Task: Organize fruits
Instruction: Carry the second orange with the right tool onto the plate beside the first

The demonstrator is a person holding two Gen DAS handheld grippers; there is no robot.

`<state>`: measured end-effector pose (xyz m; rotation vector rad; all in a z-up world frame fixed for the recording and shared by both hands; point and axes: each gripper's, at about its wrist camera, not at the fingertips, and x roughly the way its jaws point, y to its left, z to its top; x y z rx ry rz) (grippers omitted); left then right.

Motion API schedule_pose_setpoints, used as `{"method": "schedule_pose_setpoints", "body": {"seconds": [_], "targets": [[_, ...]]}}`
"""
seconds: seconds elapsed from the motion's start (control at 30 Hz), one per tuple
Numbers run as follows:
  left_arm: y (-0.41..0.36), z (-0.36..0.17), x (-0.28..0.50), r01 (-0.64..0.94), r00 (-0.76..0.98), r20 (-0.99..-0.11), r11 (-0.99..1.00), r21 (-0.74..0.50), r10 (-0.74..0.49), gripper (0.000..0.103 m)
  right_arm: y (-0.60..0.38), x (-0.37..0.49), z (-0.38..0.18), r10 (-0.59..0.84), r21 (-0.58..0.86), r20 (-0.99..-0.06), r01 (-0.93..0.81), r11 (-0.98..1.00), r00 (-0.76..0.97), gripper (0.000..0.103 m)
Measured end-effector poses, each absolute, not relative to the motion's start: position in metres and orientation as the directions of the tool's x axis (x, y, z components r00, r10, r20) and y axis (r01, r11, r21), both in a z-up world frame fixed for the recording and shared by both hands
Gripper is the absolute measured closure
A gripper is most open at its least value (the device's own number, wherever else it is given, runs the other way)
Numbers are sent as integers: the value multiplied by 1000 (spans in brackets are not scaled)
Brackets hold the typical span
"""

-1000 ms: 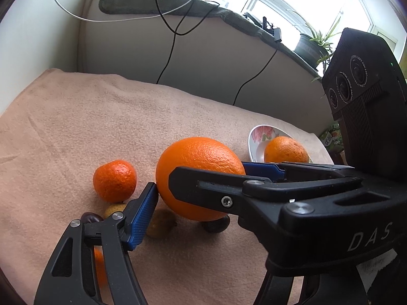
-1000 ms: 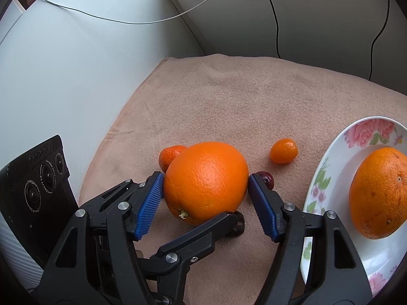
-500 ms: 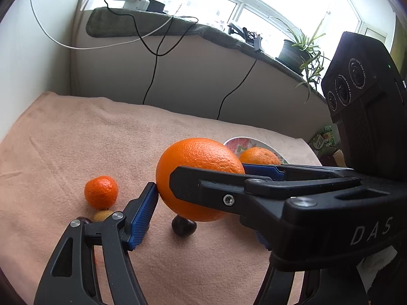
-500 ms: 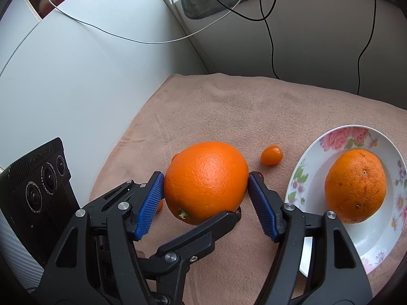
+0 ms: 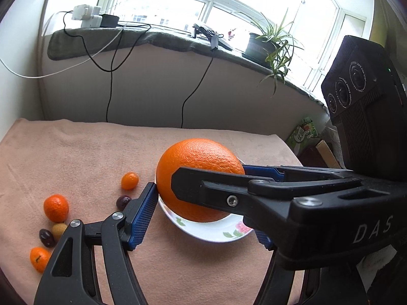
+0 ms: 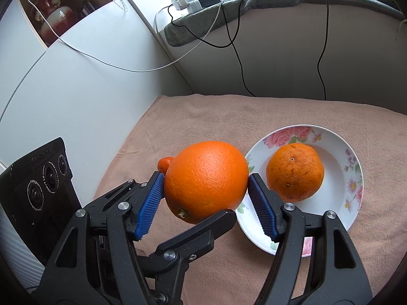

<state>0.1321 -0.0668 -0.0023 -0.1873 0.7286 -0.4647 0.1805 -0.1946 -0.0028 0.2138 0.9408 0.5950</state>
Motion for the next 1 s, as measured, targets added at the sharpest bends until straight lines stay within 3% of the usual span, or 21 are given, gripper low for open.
{"method": "schedule_pose_setpoints", "body": {"seconds": [0.57,1.0], "targets": [[-164,-5,158,457,563,-617,829,-323,-550,35,-298,184,-10,500,437,-693,-250,864,519,32],[-193,-26,178,466,516,-658,824,-321,-548,35,-327,197,-35,490,462,-710,-192,866,505,32]]}}
